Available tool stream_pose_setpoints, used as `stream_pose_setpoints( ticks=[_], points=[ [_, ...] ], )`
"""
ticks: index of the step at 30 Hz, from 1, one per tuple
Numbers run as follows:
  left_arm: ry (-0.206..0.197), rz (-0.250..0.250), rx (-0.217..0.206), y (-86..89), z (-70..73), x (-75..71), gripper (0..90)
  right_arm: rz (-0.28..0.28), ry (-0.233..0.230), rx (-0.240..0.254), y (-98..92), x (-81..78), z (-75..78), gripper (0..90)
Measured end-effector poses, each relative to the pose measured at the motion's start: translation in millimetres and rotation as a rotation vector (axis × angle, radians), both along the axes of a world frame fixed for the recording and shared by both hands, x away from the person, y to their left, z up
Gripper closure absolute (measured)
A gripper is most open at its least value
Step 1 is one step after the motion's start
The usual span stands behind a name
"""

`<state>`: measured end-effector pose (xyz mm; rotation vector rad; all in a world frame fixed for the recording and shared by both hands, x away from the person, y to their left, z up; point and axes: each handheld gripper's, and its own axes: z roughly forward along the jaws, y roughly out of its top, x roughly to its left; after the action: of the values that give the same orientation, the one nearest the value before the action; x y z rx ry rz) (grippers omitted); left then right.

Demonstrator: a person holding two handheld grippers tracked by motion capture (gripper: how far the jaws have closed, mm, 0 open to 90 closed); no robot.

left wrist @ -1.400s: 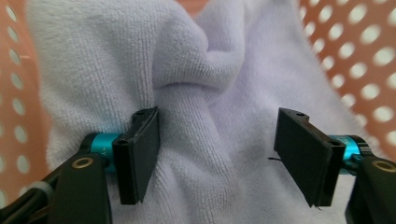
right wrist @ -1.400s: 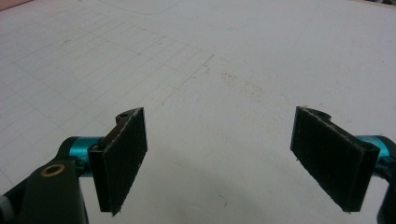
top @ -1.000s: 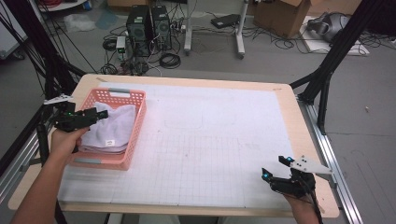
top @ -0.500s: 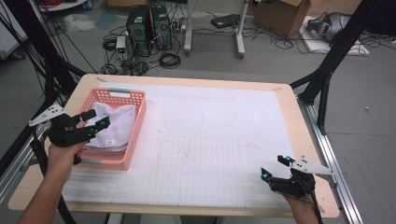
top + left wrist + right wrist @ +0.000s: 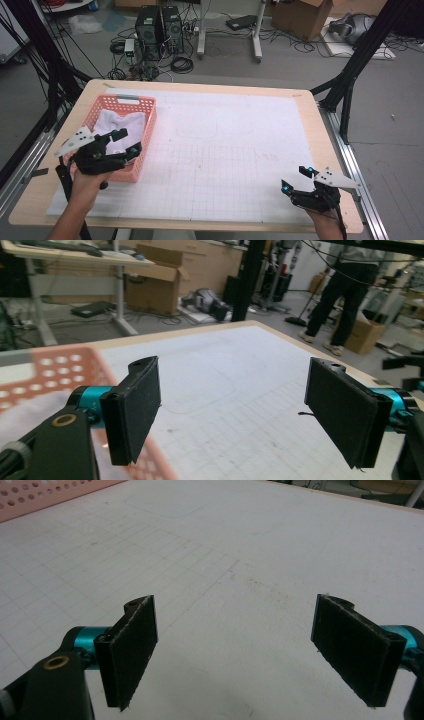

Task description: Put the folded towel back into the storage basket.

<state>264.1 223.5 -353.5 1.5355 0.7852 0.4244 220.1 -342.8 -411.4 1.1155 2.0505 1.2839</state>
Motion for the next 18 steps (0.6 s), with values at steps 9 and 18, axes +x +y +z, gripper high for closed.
stream_pose_setpoints(
  ticks=[9,18],
  points=[
    [0.008,-0.07,0.011,-38.5,-17.0,-15.4,22.9,0.011,-0.012,-0.006,1.2,-7.1,4.4,17.5],
    [0.007,-0.115,0.004,-61.3,-25.6,-21.9,23.0,-0.01,-0.023,0.004,-2.1,-15.7,8.2,17.5]
  ],
)
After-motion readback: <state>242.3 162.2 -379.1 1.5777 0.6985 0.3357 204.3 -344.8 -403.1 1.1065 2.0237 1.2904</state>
